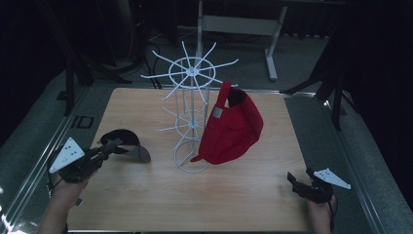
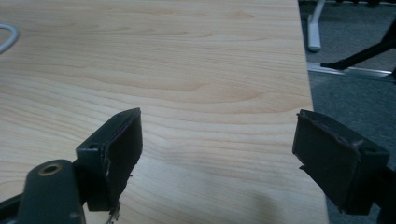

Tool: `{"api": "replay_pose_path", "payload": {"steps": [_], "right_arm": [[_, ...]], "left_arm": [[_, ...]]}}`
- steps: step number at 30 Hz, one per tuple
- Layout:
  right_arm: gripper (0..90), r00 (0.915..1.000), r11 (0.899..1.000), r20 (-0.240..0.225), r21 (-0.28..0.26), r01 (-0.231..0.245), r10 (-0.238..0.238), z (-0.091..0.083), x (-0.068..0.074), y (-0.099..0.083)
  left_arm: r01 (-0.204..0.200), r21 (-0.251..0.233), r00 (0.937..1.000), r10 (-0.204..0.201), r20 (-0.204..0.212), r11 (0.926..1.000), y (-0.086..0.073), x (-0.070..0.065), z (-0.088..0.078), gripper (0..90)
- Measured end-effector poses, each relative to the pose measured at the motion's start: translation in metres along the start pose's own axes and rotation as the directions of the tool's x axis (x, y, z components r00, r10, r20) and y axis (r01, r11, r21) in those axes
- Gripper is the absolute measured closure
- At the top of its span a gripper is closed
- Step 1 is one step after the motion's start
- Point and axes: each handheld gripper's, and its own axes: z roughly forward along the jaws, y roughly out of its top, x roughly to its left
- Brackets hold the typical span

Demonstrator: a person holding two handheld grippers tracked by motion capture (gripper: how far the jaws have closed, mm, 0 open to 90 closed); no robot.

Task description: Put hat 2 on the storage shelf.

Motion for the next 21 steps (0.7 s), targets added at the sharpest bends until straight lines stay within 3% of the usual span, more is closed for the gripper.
{"api": "replay_pose_path", "payload": {"steps": [4, 12, 16, 18, 21], "right_arm": [[15.9, 0.9998, 1.0, -0.021, 0.003, 0.003, -0.003, 0.001, 0.0, 0.0], [15.9, 0.9991, 1.0, -0.043, 0.008, 0.005, -0.004, 0.001, -0.001, 0.0], [15.9, 0.9984, 1.0, -0.057, 0.009, 0.003, -0.003, 0.001, -0.001, 0.0], [15.9, 0.9981, 1.0, -0.061, 0.01, 0.005, -0.004, 0.0, -0.001, 0.001], [15.9, 0.9977, 1.0, -0.068, 0.013, 0.005, -0.005, 0.0, -0.001, 0.0]], "left_arm": [[-0.053, -0.041, 0.9985, 0.053, 0.014, 0.9978, 0.014, -0.004, -0.003, 85.3], [-0.075, -0.128, 0.9918, 0.087, 0.093, 0.9889, 0.037, -0.004, -0.018, 85.3], [-0.127, -0.146, 0.979, 0.148, 0.141, 0.9811, 0.049, -0.011, -0.025, 85.3], [-0.161, -0.137, 0.9679, 0.184, 0.172, 0.9774, 0.055, -0.014, -0.027, 85.3], [-0.172, -0.146, 0.9572, 0.2, 0.209, 0.9742, 0.063, -0.016, -0.028, 85.2]]}}
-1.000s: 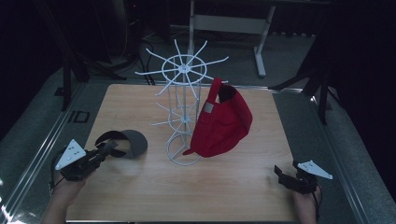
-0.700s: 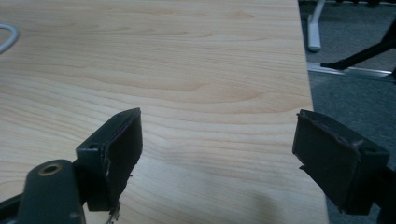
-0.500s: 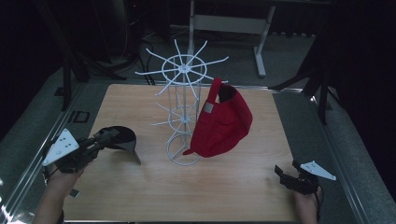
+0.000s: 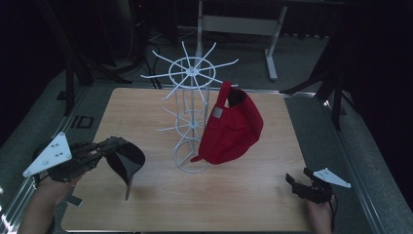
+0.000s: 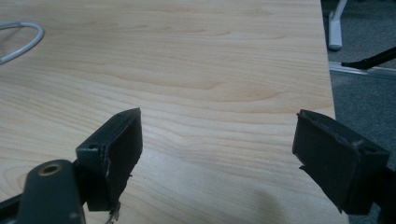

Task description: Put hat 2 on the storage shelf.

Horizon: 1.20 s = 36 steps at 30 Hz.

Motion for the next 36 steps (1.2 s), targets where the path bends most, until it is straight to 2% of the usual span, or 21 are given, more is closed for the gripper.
{"api": "replay_pose_path", "payload": {"steps": [3, 6, 8, 9, 10, 12, 22, 31, 36], "right_arm": [[15.9, 1.0, 1.0, -0.004, 0.003, 0.001, -0.001, 0.0, 0.0, 0.0], [15.9, 1.0, 1.0, -0.006, 0.005, 0.002, -0.002, 0.0, 0.001, 0.0], [15.9, 1.0, 1.0, -0.005, 0.011, 0.006, -0.006, 0.001, 0.0, 0.0], [15.9, 1.0, 1.0, -0.005, 0.011, 0.008, -0.008, 0.001, 0.0, 0.0], [15.9, 1.0, 1.0, -0.006, 0.013, 0.008, -0.007, 0.001, 0.001, 0.0], [15.9, 0.9999, 1.0, -0.007, 0.014, 0.011, -0.01, 0.001, 0.001, 0.0], [15.9, 0.9999, 1.0, -0.011, 0.022, 0.012, -0.012, 0.001, 0.001, 0.0], [15.9, 0.9999, 1.0, -0.01, 0.024, 0.011, -0.011, 0.001, 0.001, 0.0], [15.9, 0.9999, 1.0, -0.011, 0.023, 0.01, -0.01, 0.001, 0.0, 0.0]], "left_arm": [[-0.009, -0.019, 0.9998, 0.009, 0.018, 0.9998, 0.009, 0.002, 0.002, 85.2], [-0.015, -0.058, 0.9993, 0.017, 0.032, 0.9982, 0.023, 0.005, 0.006, 85.2], [-0.025, -0.075, 0.9992, 0.027, 0.031, 0.9968, 0.032, 0.006, 0.008, 85.2], [-0.032, -0.086, 0.9984, 0.036, 0.044, 0.9958, 0.037, 0.007, 0.008, 85.2], [-0.047, -0.089, 0.998, 0.051, 0.037, 0.9949, 0.043, 0.007, 0.009, 85.2], [-0.061, -0.099, 0.9967, 0.066, 0.048, 0.9932, 0.055, 0.008, 0.009, 85.2], [-0.112, -0.174, 0.9905, 0.124, 0.06, 0.9784, 0.102, 0.009, -0.002, 85.2], [-0.152, -0.177, 0.984, 0.166, 0.065, 0.9724, 0.133, 0.003, 0.008, 85.2], [-0.132, -0.219, 0.9825, 0.157, 0.1, 0.9668, 0.141, 0.004, 0.012, 85.2]]}}
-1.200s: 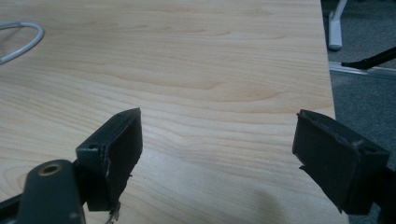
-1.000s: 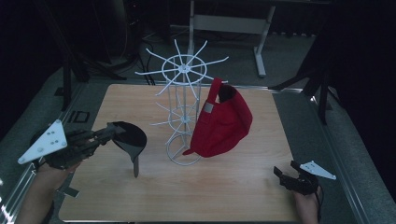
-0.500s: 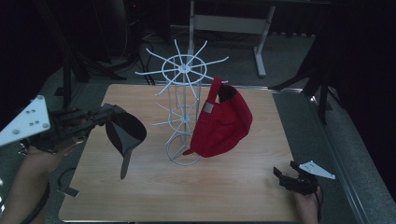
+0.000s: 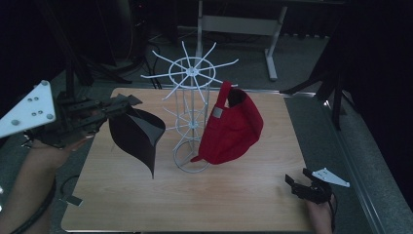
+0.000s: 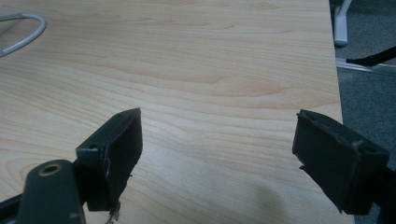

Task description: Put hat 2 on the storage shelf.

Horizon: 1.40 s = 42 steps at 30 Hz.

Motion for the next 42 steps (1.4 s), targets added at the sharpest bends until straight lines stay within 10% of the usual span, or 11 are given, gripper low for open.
{"api": "replay_pose_path", "payload": {"steps": [27, 42], "right_arm": [[15.9, 1.0, 1.0, 0.001, 0.011, 0.002, -0.002, 0.001, 0.0, -0.001], [15.9, 1.0, 1.0, 0.004, 0.025, 0.002, -0.002, 0.002, 0.001, -0.001]], "left_arm": [[-0.021, -0.01, 0.9958, 0.022, 0.089, 0.9997, 0.033, -0.006, 0.063, 85.0], [-0.006, 0.016, 0.9859, 0.003, 0.167, 0.9999, 0.024, -0.013, 0.085, 84.9]]}}
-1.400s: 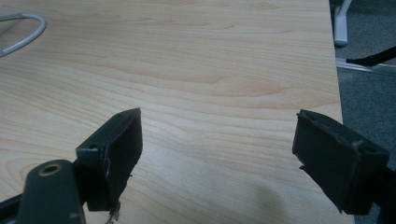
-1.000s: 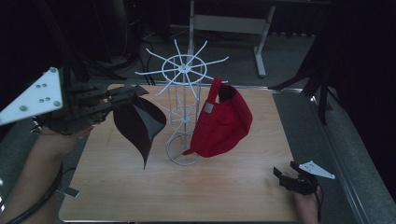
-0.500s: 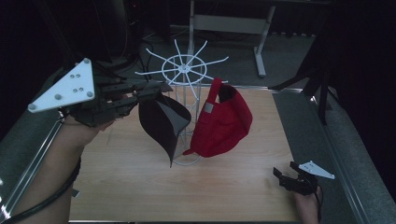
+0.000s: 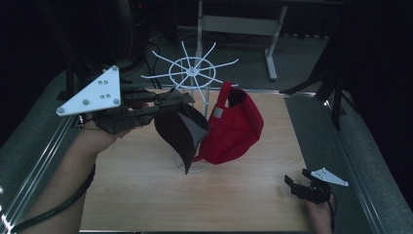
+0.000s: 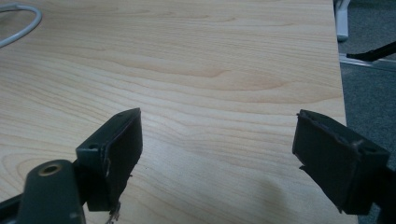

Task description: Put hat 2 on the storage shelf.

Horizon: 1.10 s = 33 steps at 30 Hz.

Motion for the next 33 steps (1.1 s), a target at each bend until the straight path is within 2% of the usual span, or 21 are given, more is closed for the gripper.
{"api": "replay_pose_path", "payload": {"steps": [4, 8, 10, 12, 14, 16, 19, 21, 24, 28, 29, 31, 33], "right_arm": [[15.9, 1.0, 1.0, -0.002, 0.0, -0.001, 0.001, 0.0, -0.001, 0.0], [15.9, 1.0, 1.0, -0.001, -0.002, -0.002, 0.002, 0.0, -0.001, 0.0], [15.9, 1.0, 1.0, -0.001, -0.003, -0.003, 0.003, -0.001, -0.001, 0.0], [15.9, 1.0, 1.0, -0.001, -0.005, -0.005, 0.005, -0.001, -0.001, 0.0], [15.9, 1.0, 1.0, -0.001, -0.004, -0.003, 0.003, -0.001, -0.001, 0.0], [15.9, 1.0, 1.0, -0.001, -0.004, -0.002, 0.002, -0.001, -0.001, 0.0], [15.9, 1.0, 1.0, -0.001, -0.004, -0.002, 0.002, -0.001, -0.001, 0.0], [15.9, 1.0, 1.0, -0.001, -0.005, -0.001, 0.001, -0.001, -0.001, 0.0], [15.9, 1.0, 1.0, -0.001, -0.005, -0.001, 0.001, -0.001, -0.001, 0.0], [15.9, 1.0, 1.0, -0.003, -0.006, -0.004, 0.004, -0.001, -0.001, 0.0], [15.9, 1.0, 1.0, -0.003, -0.005, -0.004, 0.004, -0.001, -0.001, 0.0], [15.9, 1.0, 1.0, -0.002, -0.004, -0.002, 0.002, -0.001, -0.001, 0.0], [15.9, 1.0, 1.0, -0.002, -0.004, -0.002, 0.002, -0.001, -0.001, 0.0]], "left_arm": [[0.007, 0.013, 1.0, -0.007, 0.001, 0.9999, -0.008, -0.003, 0.002, 84.9], [0.019, 0.039, 0.9996, -0.018, -0.022, 0.9991, -0.017, -0.011, 0.005, 84.7], [0.032, 0.067, 0.9988, -0.029, -0.041, 0.9973, -0.023, -0.015, 0.006, 84.5], [0.042, 0.099, 0.996, -0.034, -0.082, 0.9942, -0.029, -0.019, 0.007, 84.3], [0.077, 0.119, 0.9922, -0.064, -0.107, 0.9899, -0.036, -0.022, 0.006, 84.2], [0.096, 0.129, 0.9905, -0.082, -0.111, 0.9869, -0.041, -0.023, 0.005, 83.9], [0.119, 0.123, 0.9869, -0.104, -0.124, 0.9852, -0.048, -0.025, 0.002, 83.3], [0.131, 0.096, 0.9841, -0.118, -0.133, 0.9866, -0.051, -0.026, -0.001, 80.2], [0.134, 0.073, 0.9807, -0.121, -0.153, 0.9883, -0.053, -0.028, -0.007, 69.5], [0.157, 0.052, 0.9747, -0.146, -0.169, 0.9863, -0.055, -0.03, -0.015, 65.4], [0.154, 0.054, 0.9727, -0.142, -0.184, 0.9866, -0.055, -0.031, -0.017, 64.9], [0.168, 0.046, 0.9707, -0.157, -0.182, 0.9847, -0.057, -0.033, -0.02, 61.7], [0.166, 0.046, 0.9686, -0.154, -0.195, 0.985, -0.058, -0.034, -0.022, 61.6]]}}
